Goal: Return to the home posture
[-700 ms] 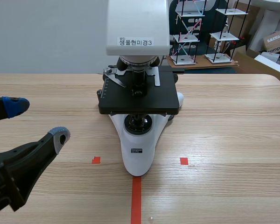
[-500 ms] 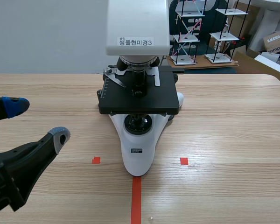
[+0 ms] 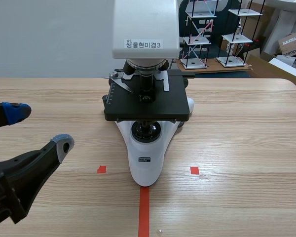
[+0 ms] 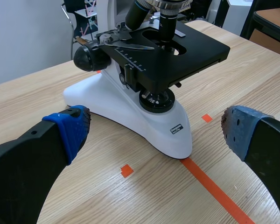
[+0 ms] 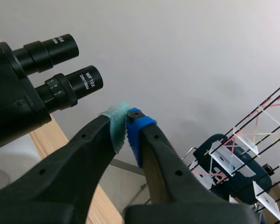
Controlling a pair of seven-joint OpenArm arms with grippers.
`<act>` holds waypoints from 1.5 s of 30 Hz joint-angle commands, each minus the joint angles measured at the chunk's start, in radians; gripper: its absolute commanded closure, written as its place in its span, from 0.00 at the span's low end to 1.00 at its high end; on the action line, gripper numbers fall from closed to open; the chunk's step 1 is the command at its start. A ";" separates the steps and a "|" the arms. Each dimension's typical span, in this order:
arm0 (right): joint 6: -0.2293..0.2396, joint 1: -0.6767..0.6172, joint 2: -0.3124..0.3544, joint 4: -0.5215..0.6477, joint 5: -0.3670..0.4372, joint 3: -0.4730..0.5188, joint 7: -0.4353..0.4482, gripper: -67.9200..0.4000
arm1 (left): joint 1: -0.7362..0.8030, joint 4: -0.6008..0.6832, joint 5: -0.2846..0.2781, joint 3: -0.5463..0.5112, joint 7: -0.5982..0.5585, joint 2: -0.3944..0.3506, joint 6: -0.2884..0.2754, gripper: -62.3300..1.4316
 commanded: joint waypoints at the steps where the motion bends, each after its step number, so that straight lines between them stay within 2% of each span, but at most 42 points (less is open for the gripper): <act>1: -0.009 -0.003 0.030 0.023 0.010 0.023 0.023 0.80 | 0.005 0.023 -0.006 -0.006 -0.018 0.005 -0.001 0.05; 7: -0.012 -0.130 0.046 0.049 0.010 0.119 0.030 0.45 | 0.005 0.023 -0.006 -0.006 -0.018 0.005 -0.001 0.05; 12: -0.016 -0.320 0.051 0.095 0.011 0.257 0.037 0.25 | 0.005 0.023 -0.006 -0.006 -0.018 0.005 -0.001 0.05; 15: -0.016 -0.458 0.051 0.140 0.011 0.341 0.048 0.16 | 0.005 0.023 -0.006 -0.006 -0.018 0.005 -0.001 0.05; 24: -0.016 -0.906 0.046 0.273 0.030 0.519 0.090 0.01 | 0.005 0.023 -0.006 -0.006 -0.018 0.005 -0.001 0.05; 30: -0.016 -1.158 0.037 0.348 0.029 0.621 0.150 0.00 | 0.005 0.023 -0.006 -0.006 -0.018 0.005 -0.001 0.05; 38: -0.014 -1.395 -0.097 0.423 0.014 0.782 0.166 0.00 | 0.005 0.023 -0.006 -0.006 -0.018 0.005 -0.001 0.05; 45: -0.015 -1.532 -0.107 0.522 -0.005 0.821 0.168 0.00 | 0.005 0.023 -0.006 -0.006 -0.018 0.005 -0.001 0.05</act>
